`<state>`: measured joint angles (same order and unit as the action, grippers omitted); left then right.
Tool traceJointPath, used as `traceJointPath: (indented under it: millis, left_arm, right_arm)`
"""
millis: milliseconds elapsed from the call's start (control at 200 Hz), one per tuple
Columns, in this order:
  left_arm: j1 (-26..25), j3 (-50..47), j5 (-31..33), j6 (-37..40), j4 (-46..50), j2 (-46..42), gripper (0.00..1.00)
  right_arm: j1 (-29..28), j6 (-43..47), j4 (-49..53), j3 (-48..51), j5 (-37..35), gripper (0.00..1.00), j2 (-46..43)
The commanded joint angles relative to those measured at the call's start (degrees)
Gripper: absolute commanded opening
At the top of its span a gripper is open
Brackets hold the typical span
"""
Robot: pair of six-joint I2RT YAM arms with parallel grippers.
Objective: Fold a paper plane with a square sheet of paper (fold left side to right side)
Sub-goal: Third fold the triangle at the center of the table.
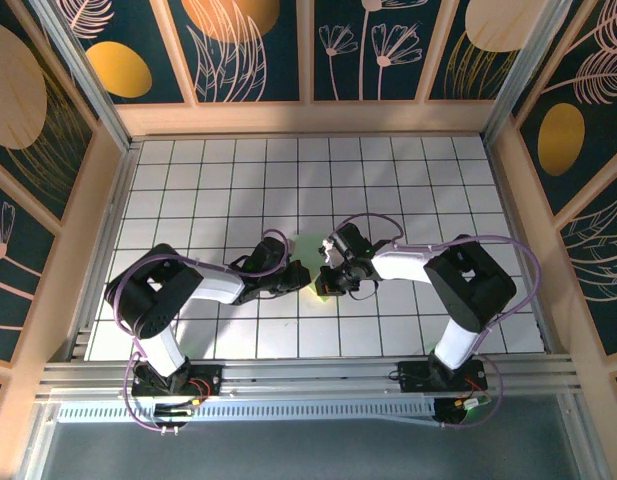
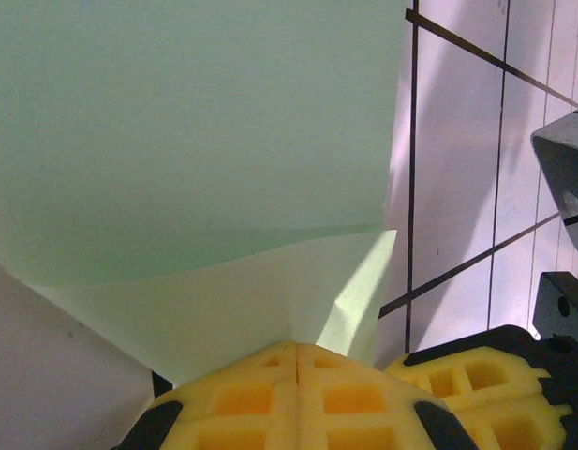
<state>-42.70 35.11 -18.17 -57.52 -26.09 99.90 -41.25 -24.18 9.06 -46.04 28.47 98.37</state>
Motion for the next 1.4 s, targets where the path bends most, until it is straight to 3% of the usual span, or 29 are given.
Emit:
traceJointPath:
  millis: [0,510,646,841,971,1136,1391]
  left_arm:
    - [1.75,0.84,6.16,1.52,5.52,1.17,0.0]
    - [15.24,-0.7,8.36,9.66,5.78,1.92,0.0]
    - [16.73,0.61,7.81,12.35,7.28,-0.11,0.0]
    - [16.23,-1.39,3.78,14.67,5.91,-9.16,0.0]
    - [11.94,-3.77,0.08,13.88,2.57,-12.28,0.0]
    - [5.88,-3.21,-2.03,11.55,0.33,-10.25,0.0]
    - [3.95,-0.59,-3.57,11.06,-1.63,-3.76,0.0]
  right_arm:
    - [-0.05,1.62,7.33,2.58,-12.3,0.0,4.9]
    - [-0.07,1.34,7.03,3.15,-11.87,0.0,4.48]
    - [-0.06,1.2,6.78,3.15,-11.77,0.0,4.38]
    - [-0.15,0.78,6.31,2.98,-11.15,0.0,4.11]
    - [-0.13,0.66,6.03,2.98,-11.24,0.0,3.86]
    - [-0.2,0.52,5.72,3.05,-11.15,0.0,3.89]
    - [-0.23,0.54,5.65,2.89,-11.0,0.0,4.2]
